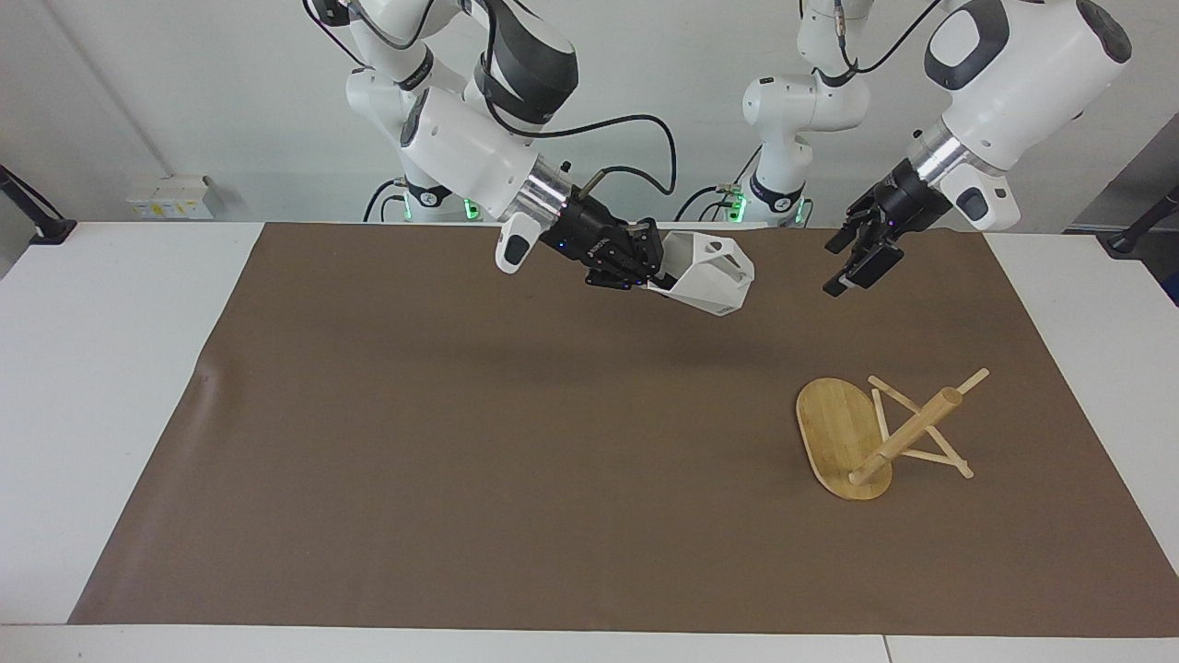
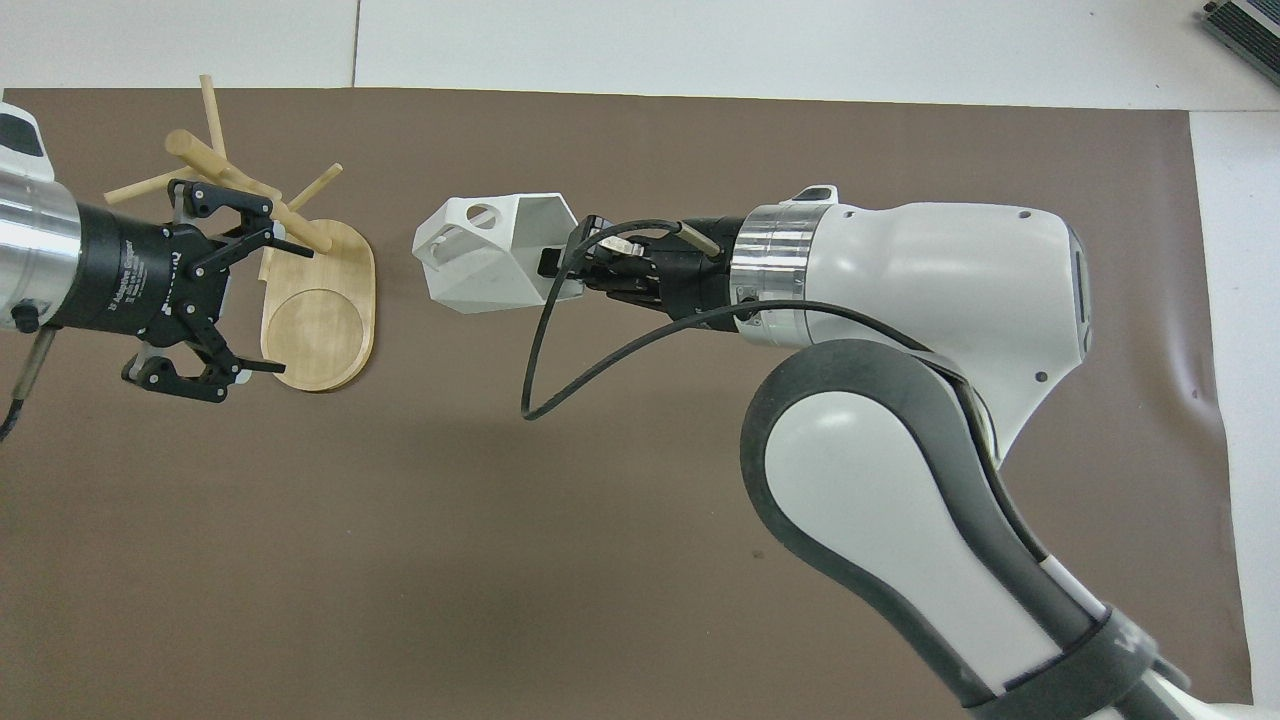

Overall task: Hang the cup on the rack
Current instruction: 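Grasp the cup with the left gripper from the right gripper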

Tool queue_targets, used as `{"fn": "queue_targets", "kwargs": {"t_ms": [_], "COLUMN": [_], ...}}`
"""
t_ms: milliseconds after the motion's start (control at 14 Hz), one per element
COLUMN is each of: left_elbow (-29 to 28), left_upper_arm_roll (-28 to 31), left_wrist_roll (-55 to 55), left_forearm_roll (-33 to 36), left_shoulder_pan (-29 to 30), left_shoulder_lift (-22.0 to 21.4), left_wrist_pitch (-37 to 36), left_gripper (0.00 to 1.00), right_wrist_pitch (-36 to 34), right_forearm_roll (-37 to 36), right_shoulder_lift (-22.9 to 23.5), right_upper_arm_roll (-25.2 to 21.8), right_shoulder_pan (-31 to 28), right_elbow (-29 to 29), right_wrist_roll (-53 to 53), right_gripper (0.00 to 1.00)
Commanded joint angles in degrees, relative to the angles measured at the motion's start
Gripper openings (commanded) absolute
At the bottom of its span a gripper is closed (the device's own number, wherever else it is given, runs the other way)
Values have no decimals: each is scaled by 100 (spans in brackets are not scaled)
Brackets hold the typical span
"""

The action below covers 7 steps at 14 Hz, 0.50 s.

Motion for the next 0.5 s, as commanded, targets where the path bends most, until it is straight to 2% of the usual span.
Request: {"fn": "queue_targets", "kwargs": {"t_ms": [0,143,286,429], "left_elbow": [635,954,955,937], "left_upper_arm_roll": [45,10,1,-42], "left_wrist_roll": [-1204,-1576,-1656,-1657], "left_forearm_roll": [-523,-717,-981,-964], "left_shoulder_pan": [-38,-38,6,-82], "left_shoulder_lift": [690,991,992,966], "left_wrist_pitch": [-35,-96,-315,-439], "left_gripper": [100,100,100,100], "right_wrist_pitch": [412,536,580,616], "right_forearm_roll": [148,148,148,139], "right_shoulder_lift": [79,105,114,114], "right_upper_arm_roll": [207,269,269,331], "right_shoulder_pan": [-4,22,49,58], "right_elbow": [-26,-26,-26,-26], "right_wrist_roll": [113,139,148,227], "right_gripper": [0,0,0,0]}}
